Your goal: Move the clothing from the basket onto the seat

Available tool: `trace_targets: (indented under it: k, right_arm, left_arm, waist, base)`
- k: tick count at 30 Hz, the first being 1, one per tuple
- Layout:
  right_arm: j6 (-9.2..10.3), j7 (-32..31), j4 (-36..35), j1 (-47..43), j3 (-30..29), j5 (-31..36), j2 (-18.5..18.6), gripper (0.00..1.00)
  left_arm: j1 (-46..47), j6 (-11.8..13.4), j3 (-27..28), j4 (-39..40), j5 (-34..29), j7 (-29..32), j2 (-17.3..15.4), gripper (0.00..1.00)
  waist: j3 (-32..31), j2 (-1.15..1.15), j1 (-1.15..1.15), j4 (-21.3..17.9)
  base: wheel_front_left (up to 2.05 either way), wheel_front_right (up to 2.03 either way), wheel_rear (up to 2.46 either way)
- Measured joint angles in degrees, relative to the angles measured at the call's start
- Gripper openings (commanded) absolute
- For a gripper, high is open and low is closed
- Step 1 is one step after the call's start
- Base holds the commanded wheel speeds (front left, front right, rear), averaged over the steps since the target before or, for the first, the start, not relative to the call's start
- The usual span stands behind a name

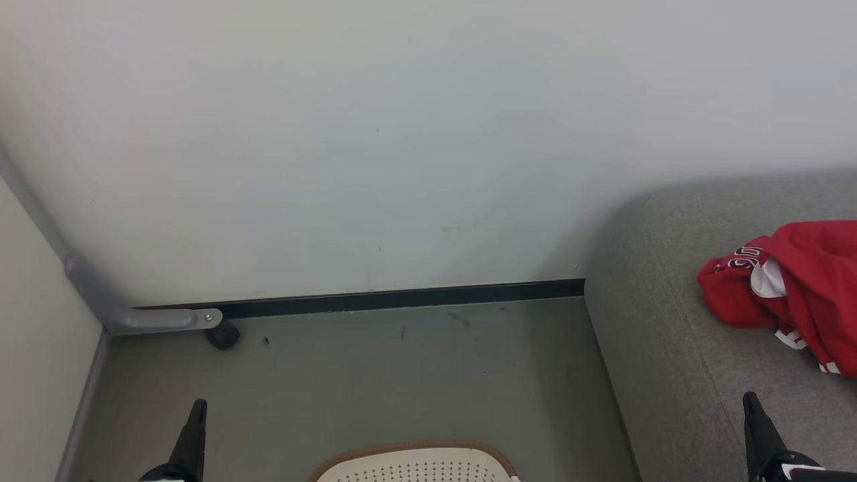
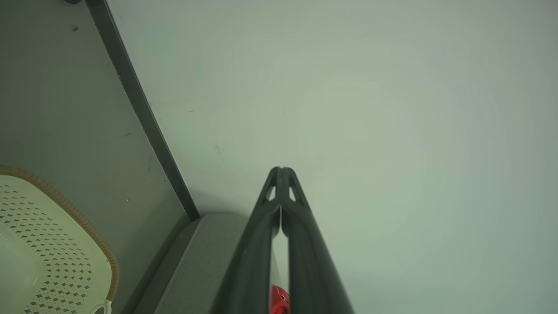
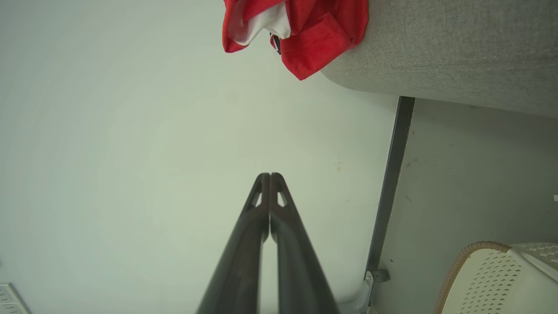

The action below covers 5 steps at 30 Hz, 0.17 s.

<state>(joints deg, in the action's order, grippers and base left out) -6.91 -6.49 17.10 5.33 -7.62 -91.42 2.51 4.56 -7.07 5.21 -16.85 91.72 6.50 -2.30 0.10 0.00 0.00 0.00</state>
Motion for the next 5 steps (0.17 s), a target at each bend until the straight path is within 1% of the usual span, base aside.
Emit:
trace_targets:
  k: [5]
  right_arm:
    - [0.00, 0.0, 0.0, 0.0, 0.0, 0.0, 0.0, 0.00]
  left_arm:
    - [0.0, 0.0, 0.0, 0.0, 0.0, 0.0, 0.0, 0.00]
  waist:
    - [0.0, 0.00, 0.00, 0.0]
  base:
    - [0.00, 0.00, 0.00]
